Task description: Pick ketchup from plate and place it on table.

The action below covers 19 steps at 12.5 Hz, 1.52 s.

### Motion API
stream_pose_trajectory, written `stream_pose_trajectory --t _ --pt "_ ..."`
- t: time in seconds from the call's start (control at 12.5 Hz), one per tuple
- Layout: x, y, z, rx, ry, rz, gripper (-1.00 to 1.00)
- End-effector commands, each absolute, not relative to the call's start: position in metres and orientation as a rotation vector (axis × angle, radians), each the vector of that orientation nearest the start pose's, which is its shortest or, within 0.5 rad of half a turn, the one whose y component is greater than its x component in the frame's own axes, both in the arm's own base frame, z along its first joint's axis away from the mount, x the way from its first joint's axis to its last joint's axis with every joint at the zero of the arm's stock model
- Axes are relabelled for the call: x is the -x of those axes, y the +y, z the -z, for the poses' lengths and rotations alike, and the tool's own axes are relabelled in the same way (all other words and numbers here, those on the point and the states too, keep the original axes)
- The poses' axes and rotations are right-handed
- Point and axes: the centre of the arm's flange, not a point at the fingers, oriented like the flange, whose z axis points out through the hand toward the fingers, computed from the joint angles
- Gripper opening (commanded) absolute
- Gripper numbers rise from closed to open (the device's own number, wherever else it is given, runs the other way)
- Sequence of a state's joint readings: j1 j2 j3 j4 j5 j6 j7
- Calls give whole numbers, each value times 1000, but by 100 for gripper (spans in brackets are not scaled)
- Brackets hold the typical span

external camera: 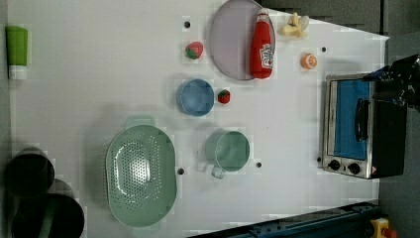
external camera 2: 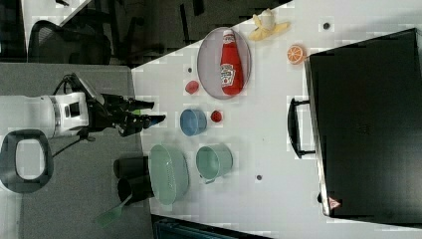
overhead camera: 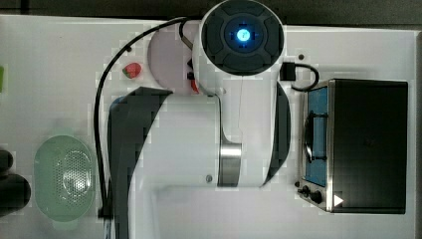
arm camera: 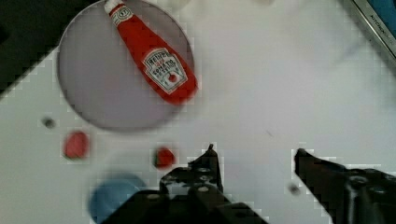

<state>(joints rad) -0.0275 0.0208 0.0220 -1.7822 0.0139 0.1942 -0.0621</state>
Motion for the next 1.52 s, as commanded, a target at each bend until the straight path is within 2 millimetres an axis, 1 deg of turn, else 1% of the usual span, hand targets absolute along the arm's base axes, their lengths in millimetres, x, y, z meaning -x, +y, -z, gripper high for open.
stream_pose_trajectory --t 0.08,0.24,0.4,0.56,0.96,1.04,1.2,1.52 --pt "-465 -26 -609 2880 1264 -93 58" --pt "-471 -24 -602 2886 1255 -101 100" --pt "-488 -20 -584 2900 1222 -107 100" --pt "-509 -14 -556 2925 1164 -129 100" --pt "-565 8 -465 2976 988 -170 100" --pt "-575 13 -447 2990 919 -168 100" --pt "-594 18 -413 3023 726 -147 100" --pt "-628 16 -349 3054 372 -86 100"
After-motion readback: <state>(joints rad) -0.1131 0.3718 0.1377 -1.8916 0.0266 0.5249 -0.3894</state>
